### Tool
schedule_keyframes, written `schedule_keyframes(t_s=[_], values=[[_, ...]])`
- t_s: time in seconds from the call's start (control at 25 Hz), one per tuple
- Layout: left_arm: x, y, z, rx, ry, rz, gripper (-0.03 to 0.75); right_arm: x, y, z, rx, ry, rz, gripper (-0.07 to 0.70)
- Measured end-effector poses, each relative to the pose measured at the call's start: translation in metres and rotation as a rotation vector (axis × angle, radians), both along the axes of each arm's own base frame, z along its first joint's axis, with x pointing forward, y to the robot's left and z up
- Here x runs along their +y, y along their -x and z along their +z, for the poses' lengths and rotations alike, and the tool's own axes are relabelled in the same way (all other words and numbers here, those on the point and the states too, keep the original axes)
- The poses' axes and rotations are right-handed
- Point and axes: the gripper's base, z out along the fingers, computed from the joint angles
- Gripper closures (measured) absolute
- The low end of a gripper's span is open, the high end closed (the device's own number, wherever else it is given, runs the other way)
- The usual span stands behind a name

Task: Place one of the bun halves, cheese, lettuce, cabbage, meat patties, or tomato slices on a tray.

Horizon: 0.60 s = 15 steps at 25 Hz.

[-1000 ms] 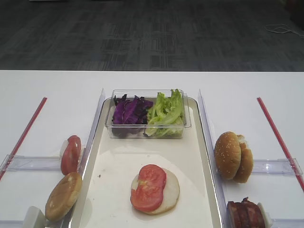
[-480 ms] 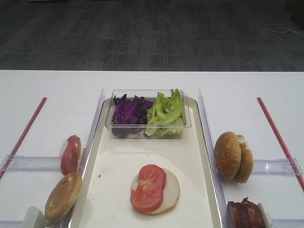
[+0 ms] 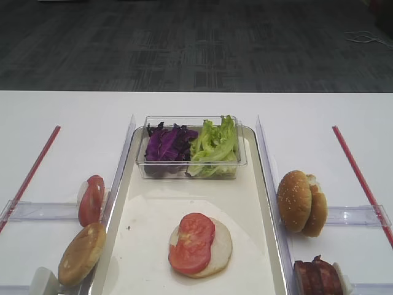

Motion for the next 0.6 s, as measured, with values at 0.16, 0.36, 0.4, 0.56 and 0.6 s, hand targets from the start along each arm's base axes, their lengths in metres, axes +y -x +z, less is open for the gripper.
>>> schedule_keyframes(t_s=[0.16, 0.36, 0.4, 0.56, 0.6], values=[[0.0, 0.0, 0.0, 0.0, 0.0, 0.0, 0.232, 0.0, 0.0, 0.0, 0.0, -0.001, -0.001, -0.022], [0.0, 0.0, 0.0, 0.0, 0.0, 0.0, 0.233, 0.0, 0.0, 0.0, 0.0, -0.001, -0.001, -0.022], [0.0, 0.0, 0.0, 0.0, 0.0, 0.0, 0.234, 0.0, 0.0, 0.0, 0.0, -0.001, -0.001, -0.022], [0.0, 0.0, 0.0, 0.0, 0.0, 0.0, 0.241, 0.0, 0.0, 0.0, 0.0, -0.001, -0.001, -0.022], [0.0, 0.0, 0.0, 0.0, 0.0, 0.0, 0.242, 0.0, 0.0, 0.0, 0.0, -0.001, -0.001, -0.022]])
